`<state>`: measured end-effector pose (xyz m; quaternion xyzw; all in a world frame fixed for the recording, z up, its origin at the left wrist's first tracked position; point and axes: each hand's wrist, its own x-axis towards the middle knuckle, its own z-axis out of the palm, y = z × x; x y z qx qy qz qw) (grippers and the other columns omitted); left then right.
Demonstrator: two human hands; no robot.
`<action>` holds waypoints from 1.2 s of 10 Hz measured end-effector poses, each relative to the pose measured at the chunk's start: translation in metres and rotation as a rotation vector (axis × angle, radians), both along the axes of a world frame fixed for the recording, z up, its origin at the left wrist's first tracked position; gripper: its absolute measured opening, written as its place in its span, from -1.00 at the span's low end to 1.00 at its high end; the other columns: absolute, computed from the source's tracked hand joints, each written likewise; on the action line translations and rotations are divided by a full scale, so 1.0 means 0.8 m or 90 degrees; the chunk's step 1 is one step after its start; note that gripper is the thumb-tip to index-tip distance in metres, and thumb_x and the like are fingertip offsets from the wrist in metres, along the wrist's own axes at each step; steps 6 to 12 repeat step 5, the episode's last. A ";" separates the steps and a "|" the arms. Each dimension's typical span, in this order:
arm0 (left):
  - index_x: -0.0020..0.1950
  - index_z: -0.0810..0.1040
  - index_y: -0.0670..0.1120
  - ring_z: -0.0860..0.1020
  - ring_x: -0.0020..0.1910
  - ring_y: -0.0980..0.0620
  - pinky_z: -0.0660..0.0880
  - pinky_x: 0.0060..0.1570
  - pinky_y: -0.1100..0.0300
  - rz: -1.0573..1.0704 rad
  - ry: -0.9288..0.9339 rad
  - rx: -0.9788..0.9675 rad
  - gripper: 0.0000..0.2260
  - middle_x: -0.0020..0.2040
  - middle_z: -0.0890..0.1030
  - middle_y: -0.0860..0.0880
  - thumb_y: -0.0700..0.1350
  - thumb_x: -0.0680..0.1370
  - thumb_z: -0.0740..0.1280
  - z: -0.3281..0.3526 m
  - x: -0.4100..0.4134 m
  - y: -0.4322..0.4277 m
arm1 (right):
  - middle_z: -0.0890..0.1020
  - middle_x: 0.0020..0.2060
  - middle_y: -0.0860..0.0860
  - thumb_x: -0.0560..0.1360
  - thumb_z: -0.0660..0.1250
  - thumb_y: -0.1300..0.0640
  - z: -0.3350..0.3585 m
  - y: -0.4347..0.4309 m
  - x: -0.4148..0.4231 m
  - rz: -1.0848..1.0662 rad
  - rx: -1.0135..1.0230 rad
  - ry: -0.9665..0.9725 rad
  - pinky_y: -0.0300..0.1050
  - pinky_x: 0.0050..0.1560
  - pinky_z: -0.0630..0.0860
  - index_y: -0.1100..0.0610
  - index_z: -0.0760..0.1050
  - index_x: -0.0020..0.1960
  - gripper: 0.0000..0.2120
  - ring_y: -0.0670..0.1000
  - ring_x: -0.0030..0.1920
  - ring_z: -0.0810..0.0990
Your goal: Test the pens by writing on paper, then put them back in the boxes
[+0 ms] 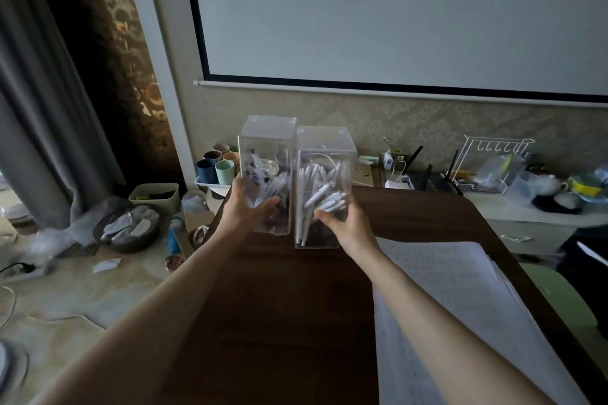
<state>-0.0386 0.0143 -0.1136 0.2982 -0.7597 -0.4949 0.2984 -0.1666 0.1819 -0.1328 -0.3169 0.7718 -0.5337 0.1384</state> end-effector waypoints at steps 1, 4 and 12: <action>0.31 0.28 -0.08 0.51 0.19 -0.07 0.49 0.13 -0.13 0.045 -0.008 -0.020 -0.46 0.25 0.51 -0.09 -0.09 0.43 0.47 -0.015 -0.006 -0.013 | 0.48 0.32 0.04 0.34 0.42 -0.20 0.004 -0.017 -0.018 0.012 0.020 -0.016 -0.14 0.21 0.42 0.08 0.20 0.47 -0.17 0.04 0.32 0.45; 0.36 0.31 -0.09 0.51 0.16 -0.02 0.46 0.18 0.02 0.056 0.038 -0.004 -0.52 0.14 0.48 0.03 -0.14 0.49 0.40 -0.019 -0.006 -0.004 | 0.49 0.28 0.02 0.42 0.43 -0.06 0.012 -0.023 -0.023 0.009 0.016 -0.040 -0.25 0.10 0.32 0.08 0.29 0.39 -0.38 -0.04 0.26 0.45; 0.39 0.28 -0.11 0.45 0.21 -0.01 0.42 0.20 0.06 0.011 -0.026 0.006 -0.50 0.19 0.43 0.03 -0.13 0.51 0.38 -0.001 0.002 -0.006 | 0.41 0.37 0.02 0.41 0.43 -0.11 0.025 -0.016 -0.026 0.050 0.078 -0.035 -0.16 0.22 0.30 0.07 0.17 0.47 -0.24 0.05 0.37 0.37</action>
